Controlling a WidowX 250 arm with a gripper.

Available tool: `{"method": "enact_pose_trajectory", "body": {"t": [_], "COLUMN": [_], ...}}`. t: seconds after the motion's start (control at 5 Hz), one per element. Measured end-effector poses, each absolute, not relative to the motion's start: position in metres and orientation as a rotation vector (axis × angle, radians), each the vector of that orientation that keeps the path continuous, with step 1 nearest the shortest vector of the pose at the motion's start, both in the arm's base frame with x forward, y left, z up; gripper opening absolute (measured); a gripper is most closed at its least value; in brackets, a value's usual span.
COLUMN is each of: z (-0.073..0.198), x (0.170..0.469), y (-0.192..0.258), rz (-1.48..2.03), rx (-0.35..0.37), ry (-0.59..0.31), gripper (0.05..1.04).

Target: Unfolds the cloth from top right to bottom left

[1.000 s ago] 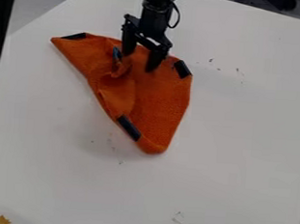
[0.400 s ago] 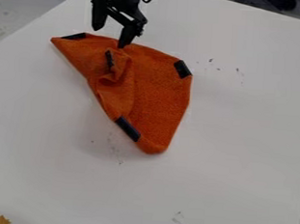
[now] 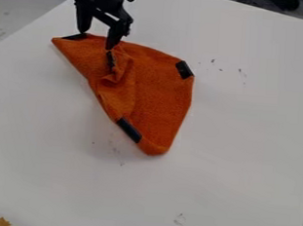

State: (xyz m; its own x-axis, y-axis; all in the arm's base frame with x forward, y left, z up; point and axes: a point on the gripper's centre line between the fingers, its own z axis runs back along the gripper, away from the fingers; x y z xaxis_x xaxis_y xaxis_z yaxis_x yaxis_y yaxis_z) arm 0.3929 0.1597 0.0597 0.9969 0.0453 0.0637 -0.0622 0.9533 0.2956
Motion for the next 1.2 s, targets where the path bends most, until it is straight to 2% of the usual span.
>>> {"method": "enact_pose_trajectory", "body": {"t": [0.2,0.6,1.0,1.2], "z": [0.043,0.043,0.029,0.024], "x": [0.397,0.406,0.405,0.405], "y": [0.154,0.150,0.145,0.144], "rz": [0.050,0.059,0.056,0.055], "rx": [0.248,0.228,0.211,0.201], "ry": [-0.058,-0.083,-0.052,-0.045], "gripper": [0.999,0.999,0.999,0.955]}}
